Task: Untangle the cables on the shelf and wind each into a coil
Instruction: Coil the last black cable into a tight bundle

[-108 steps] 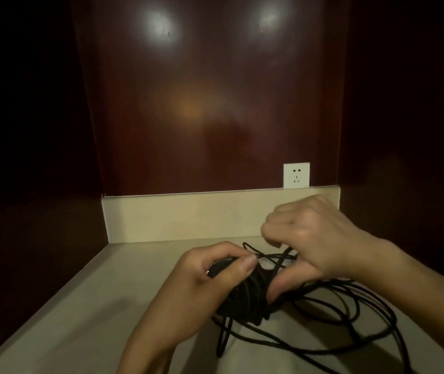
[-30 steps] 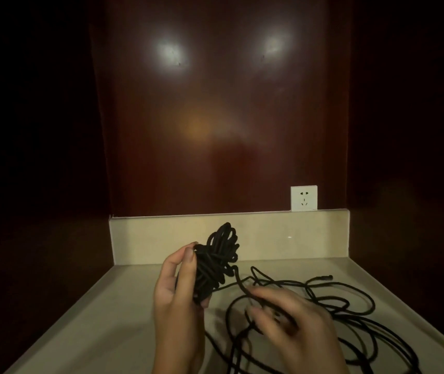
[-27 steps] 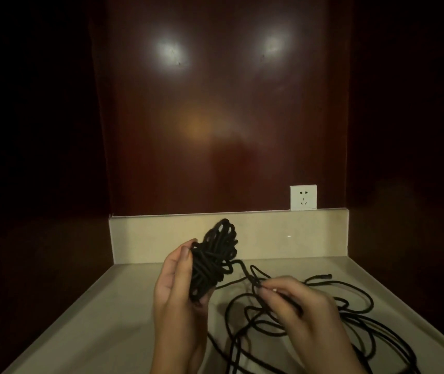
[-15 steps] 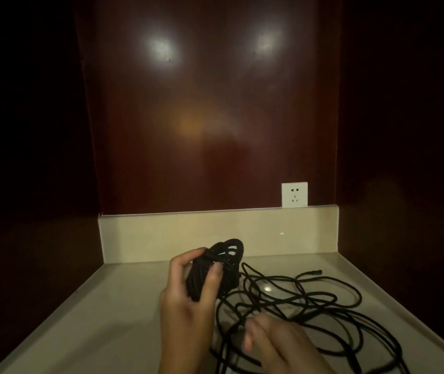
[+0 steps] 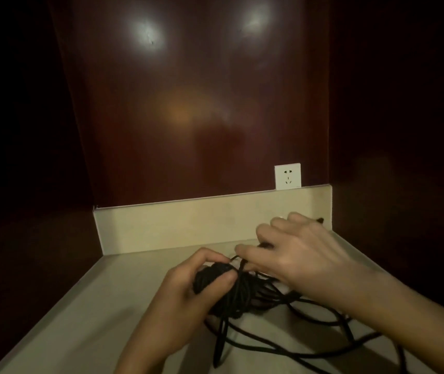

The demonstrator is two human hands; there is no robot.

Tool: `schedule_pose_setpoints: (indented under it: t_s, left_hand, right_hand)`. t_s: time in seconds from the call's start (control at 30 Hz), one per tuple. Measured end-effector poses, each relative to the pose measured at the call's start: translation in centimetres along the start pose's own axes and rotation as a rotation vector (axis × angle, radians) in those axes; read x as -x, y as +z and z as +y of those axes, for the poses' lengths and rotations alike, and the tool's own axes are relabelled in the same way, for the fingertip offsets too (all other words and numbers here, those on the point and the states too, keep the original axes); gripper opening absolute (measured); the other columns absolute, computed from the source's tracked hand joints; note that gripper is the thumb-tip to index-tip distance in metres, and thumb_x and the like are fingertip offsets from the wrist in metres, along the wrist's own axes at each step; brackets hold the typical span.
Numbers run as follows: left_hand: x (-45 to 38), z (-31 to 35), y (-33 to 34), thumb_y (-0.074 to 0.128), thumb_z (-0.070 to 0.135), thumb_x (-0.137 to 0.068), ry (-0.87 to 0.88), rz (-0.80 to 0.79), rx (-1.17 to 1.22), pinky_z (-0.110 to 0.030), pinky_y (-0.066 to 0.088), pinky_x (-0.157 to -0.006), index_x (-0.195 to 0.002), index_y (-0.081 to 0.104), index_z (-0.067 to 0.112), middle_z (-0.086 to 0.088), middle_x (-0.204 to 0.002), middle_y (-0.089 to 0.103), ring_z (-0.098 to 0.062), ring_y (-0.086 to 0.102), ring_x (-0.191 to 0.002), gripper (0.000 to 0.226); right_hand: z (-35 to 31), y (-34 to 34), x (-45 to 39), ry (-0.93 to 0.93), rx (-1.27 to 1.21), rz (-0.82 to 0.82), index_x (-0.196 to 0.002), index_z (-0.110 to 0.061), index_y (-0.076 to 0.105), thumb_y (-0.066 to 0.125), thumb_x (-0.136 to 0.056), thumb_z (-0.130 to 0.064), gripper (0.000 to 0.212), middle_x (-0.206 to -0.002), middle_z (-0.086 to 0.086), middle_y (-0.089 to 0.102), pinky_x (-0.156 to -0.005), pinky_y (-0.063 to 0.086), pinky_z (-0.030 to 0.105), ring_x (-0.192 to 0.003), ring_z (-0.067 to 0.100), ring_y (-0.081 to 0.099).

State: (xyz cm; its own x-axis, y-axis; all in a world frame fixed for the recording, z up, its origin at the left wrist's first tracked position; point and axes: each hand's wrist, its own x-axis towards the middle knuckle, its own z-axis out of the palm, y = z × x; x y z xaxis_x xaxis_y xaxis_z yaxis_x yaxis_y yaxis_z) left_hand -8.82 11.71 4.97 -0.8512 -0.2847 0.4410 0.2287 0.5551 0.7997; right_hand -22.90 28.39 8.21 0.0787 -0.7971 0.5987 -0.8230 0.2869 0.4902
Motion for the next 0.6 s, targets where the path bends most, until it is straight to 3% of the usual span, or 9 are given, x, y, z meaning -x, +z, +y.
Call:
schedule_pose_setpoints:
  t_s: [0.07,0.17,0.3,0.43,0.53,0.6]
  left_hand:
    - [0.6,0.9,-0.6,0.07,0.04,-0.083,-0.091,-0.086,0.214,-0.016,0.046,-0.056,-0.097,0.073,0.025,-0.003,-0.079,0.071,-0.008,0.063,-0.062,0.021]
    - [1.1,1.1,-0.8,0.076,0.05,-0.076,-0.1,-0.175,0.409,-0.021,0.044,-0.055,-0.102,0.074,0.022,-0.008,-0.081,0.068,-0.013,0.06,-0.061,0.039]
    - [0.9,1.6,0.2,0.086,0.058,-0.062,-0.04,-0.108,0.657,-0.024,0.052,-0.065,-0.108,0.072,0.009,-0.013,-0.093,0.071,-0.019,0.067,-0.077,0.068]
    - [0.4,2.2,0.9,0.07,0.02,-0.082,-0.056,0.046,0.934,-0.019,0.051,-0.053,-0.108,0.061,-0.009,-0.017,-0.085,0.065,-0.012,0.063,-0.057,0.04]
    - [0.2,2.5,1.7,0.066,0.014,-0.08,-0.106,0.069,1.021,-0.018,0.051,-0.047,-0.104,0.06,-0.004,-0.016,-0.08,0.061,-0.012,0.061,-0.05,0.031]
    - [0.0,3.2,2.2,0.069,0.019,-0.065,-0.153,0.103,1.107,-0.019,0.048,-0.038,-0.098,0.063,-0.003,-0.016,-0.071,0.06,-0.011,0.056,-0.038,0.039]
  right_hand:
    - [1.3,-0.3,0.0,-0.036,-0.105,0.169,-0.096,-0.016,0.072,0.046,-0.1,-0.042,0.037,-0.073,0.001,0.054,-0.049,0.043,0.03,-0.055,0.018,0.051]
    - [1.6,-0.3,-0.5,-0.019,-0.288,0.287,-0.09,-0.012,0.071,0.048,-0.102,-0.041,0.039,-0.074,0.001,0.056,-0.05,0.043,0.031,-0.055,0.018,0.051]
    - [-0.8,1.8,-0.7,0.12,-0.703,0.334,-0.097,-0.01,0.067,0.044,-0.105,-0.03,0.032,-0.084,-0.002,0.062,-0.061,0.05,0.033,-0.07,0.014,0.061]
    - [-3.8,3.7,0.4,0.417,-1.125,0.384,-0.1,-0.026,0.064,0.045,-0.094,-0.028,0.02,-0.082,0.005,0.067,-0.066,0.051,0.046,-0.074,0.025,0.065]
    - [-6.0,4.4,0.6,0.62,-1.384,0.432,-0.098,-0.028,0.066,0.047,-0.091,-0.041,0.024,-0.085,0.024,0.064,-0.074,0.05,0.061,-0.081,0.046,0.059]
    - [-6.8,4.8,0.4,0.741,-1.601,0.433,-0.101,-0.02,0.066,0.052,-0.093,-0.039,0.025,-0.086,0.033,0.058,-0.071,0.056,0.056,-0.077,0.052,0.054]
